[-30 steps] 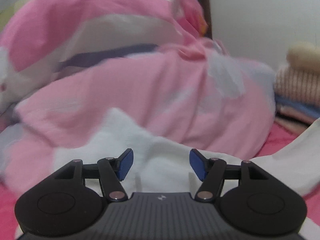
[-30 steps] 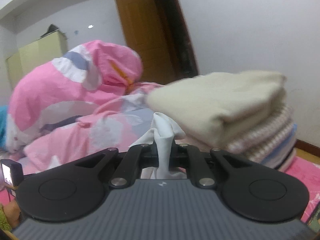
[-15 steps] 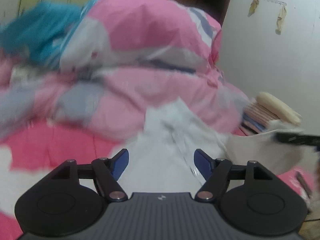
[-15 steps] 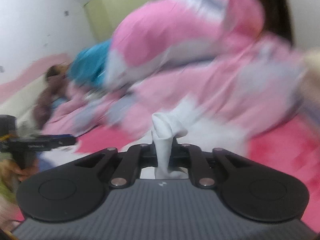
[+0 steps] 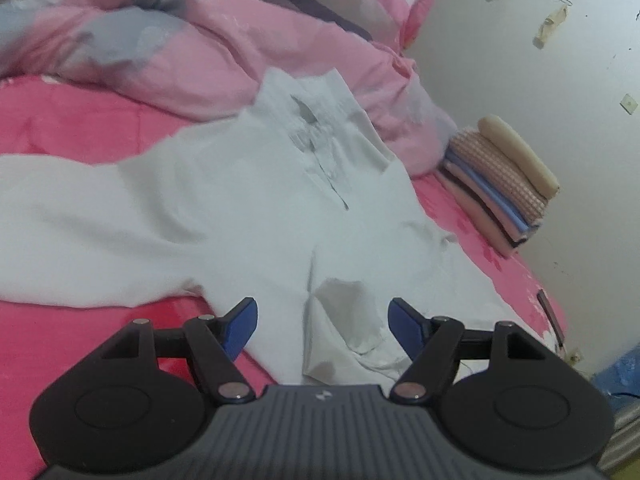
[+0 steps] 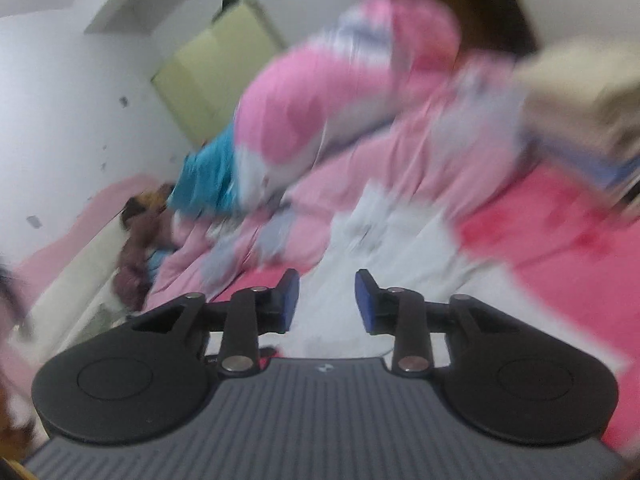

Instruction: Fold clothes

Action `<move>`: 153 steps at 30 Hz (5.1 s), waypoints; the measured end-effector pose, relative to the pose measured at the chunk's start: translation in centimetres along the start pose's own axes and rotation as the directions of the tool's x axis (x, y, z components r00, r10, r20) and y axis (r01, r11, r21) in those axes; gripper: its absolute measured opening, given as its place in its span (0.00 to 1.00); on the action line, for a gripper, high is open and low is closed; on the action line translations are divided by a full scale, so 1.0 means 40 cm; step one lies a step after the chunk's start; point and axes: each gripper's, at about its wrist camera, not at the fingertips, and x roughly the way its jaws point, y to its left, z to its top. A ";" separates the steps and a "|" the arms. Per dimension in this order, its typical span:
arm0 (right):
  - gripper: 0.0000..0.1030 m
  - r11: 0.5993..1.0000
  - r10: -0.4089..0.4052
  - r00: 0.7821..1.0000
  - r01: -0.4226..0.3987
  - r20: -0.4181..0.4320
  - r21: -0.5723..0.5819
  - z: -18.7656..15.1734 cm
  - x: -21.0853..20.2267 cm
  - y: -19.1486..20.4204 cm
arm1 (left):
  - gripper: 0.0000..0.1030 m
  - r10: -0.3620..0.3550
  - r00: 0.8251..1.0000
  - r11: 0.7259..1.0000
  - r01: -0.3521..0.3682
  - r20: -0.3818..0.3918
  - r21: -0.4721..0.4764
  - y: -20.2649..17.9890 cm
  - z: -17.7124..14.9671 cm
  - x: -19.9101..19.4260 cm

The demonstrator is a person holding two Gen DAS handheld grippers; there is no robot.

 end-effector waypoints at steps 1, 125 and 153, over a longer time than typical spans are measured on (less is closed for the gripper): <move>0.48 0.999 -0.027 0.999 0.027 0.018 -0.023 0.006 -0.051 0.019 | 0.71 -0.010 1.000 1.000 0.010 -0.007 0.007 -0.004 0.000 0.012; 0.03 0.948 0.122 0.967 -0.047 -0.224 0.316 -0.645 0.326 -0.032 | 0.03 0.076 0.980 0.806 0.049 -0.186 0.590 -0.328 -0.273 -0.021; 0.29 0.903 0.024 0.965 0.091 -0.261 0.420 -0.206 0.575 -0.378 | 0.46 -0.068 0.987 0.897 0.125 -0.148 0.424 -0.269 -0.053 0.107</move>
